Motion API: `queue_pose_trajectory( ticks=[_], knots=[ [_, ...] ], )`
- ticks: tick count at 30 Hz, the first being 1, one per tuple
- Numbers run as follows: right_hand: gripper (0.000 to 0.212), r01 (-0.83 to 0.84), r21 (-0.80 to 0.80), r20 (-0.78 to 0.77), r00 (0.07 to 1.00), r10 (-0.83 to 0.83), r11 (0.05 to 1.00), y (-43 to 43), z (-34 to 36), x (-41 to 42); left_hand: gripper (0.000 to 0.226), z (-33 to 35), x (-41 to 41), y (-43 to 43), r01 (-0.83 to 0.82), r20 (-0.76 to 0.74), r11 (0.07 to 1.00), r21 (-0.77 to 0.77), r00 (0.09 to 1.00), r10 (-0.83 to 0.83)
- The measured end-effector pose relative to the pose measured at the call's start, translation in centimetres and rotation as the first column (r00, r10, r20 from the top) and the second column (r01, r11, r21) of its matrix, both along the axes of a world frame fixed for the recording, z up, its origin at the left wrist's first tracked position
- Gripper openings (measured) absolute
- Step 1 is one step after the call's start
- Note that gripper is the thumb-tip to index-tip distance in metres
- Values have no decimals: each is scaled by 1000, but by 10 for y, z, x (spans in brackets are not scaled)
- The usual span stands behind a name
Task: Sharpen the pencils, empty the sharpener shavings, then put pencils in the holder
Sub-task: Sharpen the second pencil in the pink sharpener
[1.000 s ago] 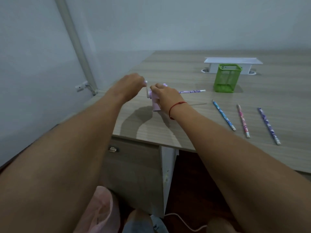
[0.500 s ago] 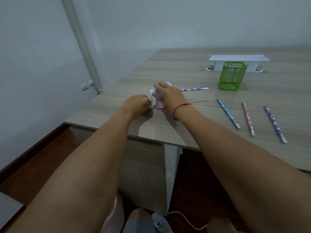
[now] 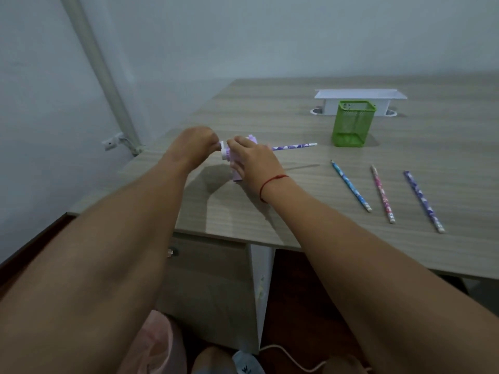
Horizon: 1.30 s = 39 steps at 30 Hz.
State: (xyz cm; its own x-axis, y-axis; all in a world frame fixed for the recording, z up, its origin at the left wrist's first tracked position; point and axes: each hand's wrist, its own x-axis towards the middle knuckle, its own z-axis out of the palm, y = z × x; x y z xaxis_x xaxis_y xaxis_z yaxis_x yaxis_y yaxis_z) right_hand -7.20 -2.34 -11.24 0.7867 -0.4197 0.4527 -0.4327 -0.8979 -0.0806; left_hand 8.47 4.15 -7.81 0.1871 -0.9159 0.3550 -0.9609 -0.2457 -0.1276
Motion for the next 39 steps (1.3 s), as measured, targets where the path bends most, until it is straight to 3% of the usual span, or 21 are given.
queue_pose_trajectory(
  ticks=[6, 12, 19, 22, 27, 34, 39],
  knots=[
    [53, -41, -24, -51, 998, 40, 999, 2, 3, -8, 38, 4, -6, 8, -28, -21, 999, 22, 999, 29],
    [50, -14, -75, -71, 997, 9, 997, 4, 2, -6, 38, 10, -13, 12, -58, -29, 998, 31, 998, 59],
    [35, 24, 0, -55, 998, -24, 1000, 2, 5, 8, 38, 24, -23, 26, -7, 20, 999, -41, 1000, 8],
    [39, 22, 35, -73, 997, -19, 999, 3, 10, 8, 36, 18, -39, 44, 10, 43, 999, -52, 999, -8],
    [37, 14, 53, -59, 998, -11, 998, 3, 10, 7, 29, -9, -58, 55, -16, 11, 1000, 20, 1000, 16],
    [41, -15, 92, -32, 999, 18, 996, -5, 10, 6, 22, -21, -38, 24, -64, -201, 982, 175, 975, 100],
    [40, -26, 98, -8, 1000, 27, 995, -6, 10, 8, 18, -3, -16, -3, -53, -166, 960, 275, 981, 102]
  ],
)
